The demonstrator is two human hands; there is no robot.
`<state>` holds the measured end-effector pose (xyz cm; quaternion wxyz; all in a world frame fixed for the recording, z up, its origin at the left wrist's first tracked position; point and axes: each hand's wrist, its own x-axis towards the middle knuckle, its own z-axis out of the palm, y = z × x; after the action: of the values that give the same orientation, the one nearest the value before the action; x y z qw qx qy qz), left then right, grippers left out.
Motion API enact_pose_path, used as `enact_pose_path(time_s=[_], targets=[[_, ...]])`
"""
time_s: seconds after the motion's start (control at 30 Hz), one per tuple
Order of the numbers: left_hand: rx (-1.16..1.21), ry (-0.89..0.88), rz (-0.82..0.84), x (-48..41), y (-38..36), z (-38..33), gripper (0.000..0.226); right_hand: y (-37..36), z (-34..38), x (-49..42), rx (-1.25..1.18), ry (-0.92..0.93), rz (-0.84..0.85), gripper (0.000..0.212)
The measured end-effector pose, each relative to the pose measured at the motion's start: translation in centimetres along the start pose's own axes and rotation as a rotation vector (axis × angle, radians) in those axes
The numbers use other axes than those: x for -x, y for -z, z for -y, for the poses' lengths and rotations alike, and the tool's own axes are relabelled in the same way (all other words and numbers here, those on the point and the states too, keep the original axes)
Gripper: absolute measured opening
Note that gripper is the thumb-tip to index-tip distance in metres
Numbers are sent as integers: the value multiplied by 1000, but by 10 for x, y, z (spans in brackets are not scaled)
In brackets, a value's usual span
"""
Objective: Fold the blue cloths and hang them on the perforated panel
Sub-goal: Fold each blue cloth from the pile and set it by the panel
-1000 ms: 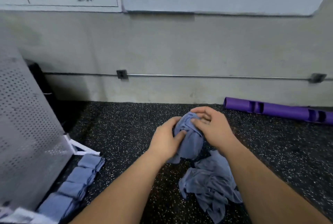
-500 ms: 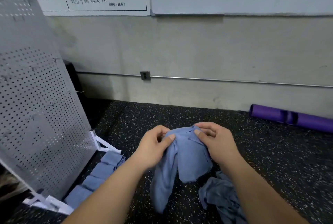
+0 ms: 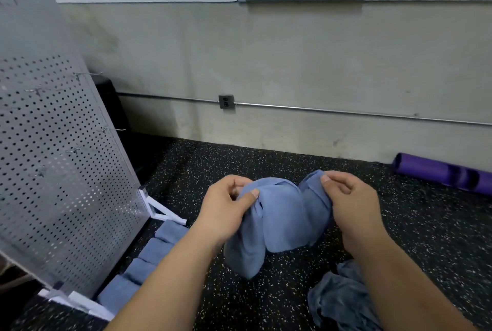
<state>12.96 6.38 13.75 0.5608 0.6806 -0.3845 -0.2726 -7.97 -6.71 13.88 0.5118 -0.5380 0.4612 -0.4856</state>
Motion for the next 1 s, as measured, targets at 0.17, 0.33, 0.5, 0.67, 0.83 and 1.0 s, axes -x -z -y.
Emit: enact_pose_path(time_s=[0.17, 0.33, 0.5, 0.67, 0.83, 1.0], targets=[[11, 67, 169, -3, 3, 1, 23, 6, 0, -14, -79, -32, 20, 9], [-49, 112, 178, -5, 2, 6, 8, 10, -1, -16, -90, -60, 25, 10], [-138, 33, 136, -2, -7, 4, 16, 15, -3, -12, -137, -157, 2, 14], [-101, 68, 240, 5, -16, -3, 21, 19, -6, -11, -389, -308, 81, 22], [12, 169, 326, 13, -21, -10, 28, 22, -7, -11, -455, -337, 308, 42], [126, 272, 279, 8, -23, -8, 31, 24, -7, -4, -214, -265, 472, 43]])
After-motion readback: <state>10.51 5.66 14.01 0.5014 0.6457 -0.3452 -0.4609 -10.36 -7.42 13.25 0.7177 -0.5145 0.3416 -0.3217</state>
